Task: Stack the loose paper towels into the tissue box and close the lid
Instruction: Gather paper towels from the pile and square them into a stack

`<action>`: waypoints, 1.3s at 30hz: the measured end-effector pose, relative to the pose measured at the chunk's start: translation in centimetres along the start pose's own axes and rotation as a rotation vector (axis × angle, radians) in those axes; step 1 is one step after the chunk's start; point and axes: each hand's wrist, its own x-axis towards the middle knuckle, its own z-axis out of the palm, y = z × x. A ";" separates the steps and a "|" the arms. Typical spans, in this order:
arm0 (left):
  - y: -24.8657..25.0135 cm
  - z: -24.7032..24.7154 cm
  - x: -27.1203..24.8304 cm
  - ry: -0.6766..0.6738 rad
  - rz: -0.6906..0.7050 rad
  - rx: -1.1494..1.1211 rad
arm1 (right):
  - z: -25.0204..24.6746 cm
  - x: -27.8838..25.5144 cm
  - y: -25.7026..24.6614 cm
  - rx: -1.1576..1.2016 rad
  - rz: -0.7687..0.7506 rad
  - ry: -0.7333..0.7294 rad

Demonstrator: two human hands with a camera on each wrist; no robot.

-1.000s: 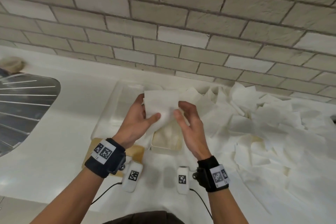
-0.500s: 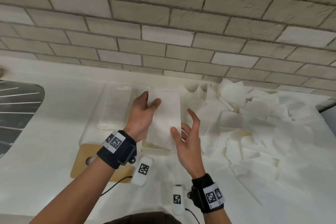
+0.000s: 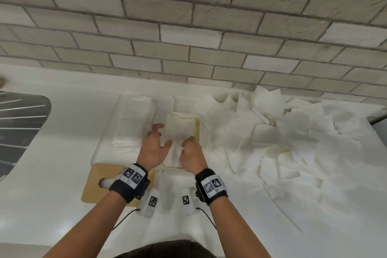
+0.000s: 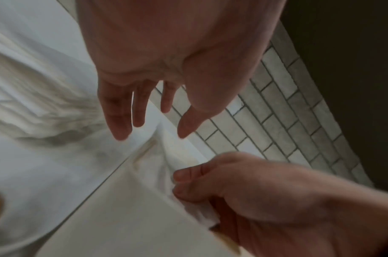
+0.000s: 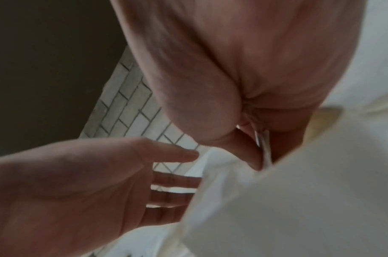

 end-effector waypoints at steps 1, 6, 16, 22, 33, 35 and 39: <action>-0.6 0.4 -0.3 -0.052 0.006 0.062 | 0.5 0.3 -0.3 -0.044 0.045 -0.063; -1.8 1.3 -1.2 -0.078 0.032 0.201 | -2.5 -0.1 0.5 -0.137 -0.018 -0.074; 0.2 1.1 -2.6 0.056 0.105 0.225 | -12.8 9.3 6.7 -0.226 0.228 0.511; 2.9 0.6 -2.3 0.096 0.289 0.175 | -14.4 8.0 6.3 -0.188 0.068 0.445; 14.1 0.6 -1.0 -0.177 0.662 0.148 | -21.0 -7.0 -2.6 -0.915 -0.529 0.307; 15.3 1.0 -0.8 -0.213 0.614 0.087 | -21.7 -9.0 -3.5 -0.814 -0.592 0.331; 16.0 0.9 -1.4 -0.173 0.419 -0.146 | -23.1 -10.8 -2.9 -0.313 -0.650 0.406</action>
